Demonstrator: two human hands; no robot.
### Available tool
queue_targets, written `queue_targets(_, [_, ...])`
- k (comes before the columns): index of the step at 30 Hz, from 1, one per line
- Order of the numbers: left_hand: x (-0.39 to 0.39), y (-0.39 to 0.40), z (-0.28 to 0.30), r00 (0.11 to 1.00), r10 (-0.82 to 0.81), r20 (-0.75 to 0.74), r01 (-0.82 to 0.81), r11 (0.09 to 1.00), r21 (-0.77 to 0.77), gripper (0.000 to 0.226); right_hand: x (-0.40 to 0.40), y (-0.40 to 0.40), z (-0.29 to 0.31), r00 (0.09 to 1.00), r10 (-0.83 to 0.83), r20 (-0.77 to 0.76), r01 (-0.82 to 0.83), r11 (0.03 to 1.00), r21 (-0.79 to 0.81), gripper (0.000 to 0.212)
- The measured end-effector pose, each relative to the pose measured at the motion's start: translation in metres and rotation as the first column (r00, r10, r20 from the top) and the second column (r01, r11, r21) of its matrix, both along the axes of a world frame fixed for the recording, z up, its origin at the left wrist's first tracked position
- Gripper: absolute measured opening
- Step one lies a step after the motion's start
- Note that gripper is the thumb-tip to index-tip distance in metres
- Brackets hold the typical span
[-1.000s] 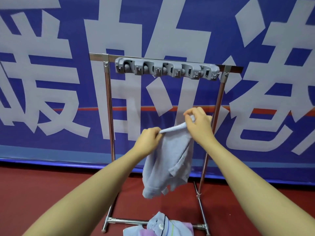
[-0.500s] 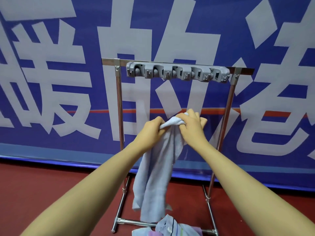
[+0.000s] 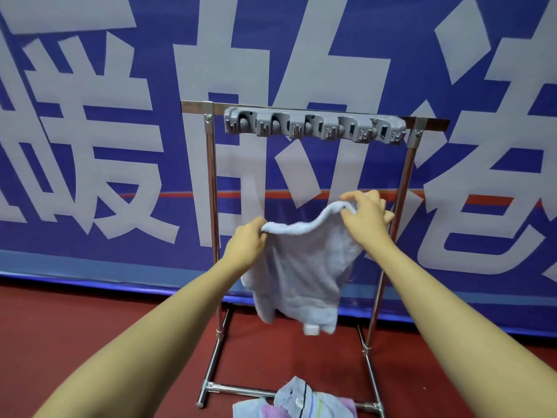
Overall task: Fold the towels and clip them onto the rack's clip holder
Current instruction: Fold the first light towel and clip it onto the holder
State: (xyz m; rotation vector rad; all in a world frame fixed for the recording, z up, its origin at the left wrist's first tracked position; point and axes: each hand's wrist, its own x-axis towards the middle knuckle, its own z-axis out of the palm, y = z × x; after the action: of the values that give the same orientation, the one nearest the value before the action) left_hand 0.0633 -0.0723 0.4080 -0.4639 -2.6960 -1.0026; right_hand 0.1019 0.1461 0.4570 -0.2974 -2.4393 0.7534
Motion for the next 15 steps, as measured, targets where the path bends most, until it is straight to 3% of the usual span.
queue_targets(7, [-0.003, 0.019, 0.029, 0.957, -0.201, -0.208, 0.148, 0.958, -0.245, 0.007, 0.009, -0.035, -0.016, 0.914, 0.3, 0.273, -0.326, 0.944, 0.053, 0.042])
queue_targets(10, [-0.003, 0.015, 0.038, 0.905, -0.294, -0.307, 0.158, 0.903, -0.401, 0.01, 0.003, -0.057, -0.024, 0.929, 0.304, 0.212, -0.332, 0.936, 0.113, 0.015])
queue_targets(15, [-0.002, -0.011, 0.048, 0.907, -0.357, -0.221, 0.259, 0.89, -0.374, 0.029, -0.008, -0.057, -0.023, 0.953, 0.3, 0.043, -0.303, 0.951, 0.067, 0.034])
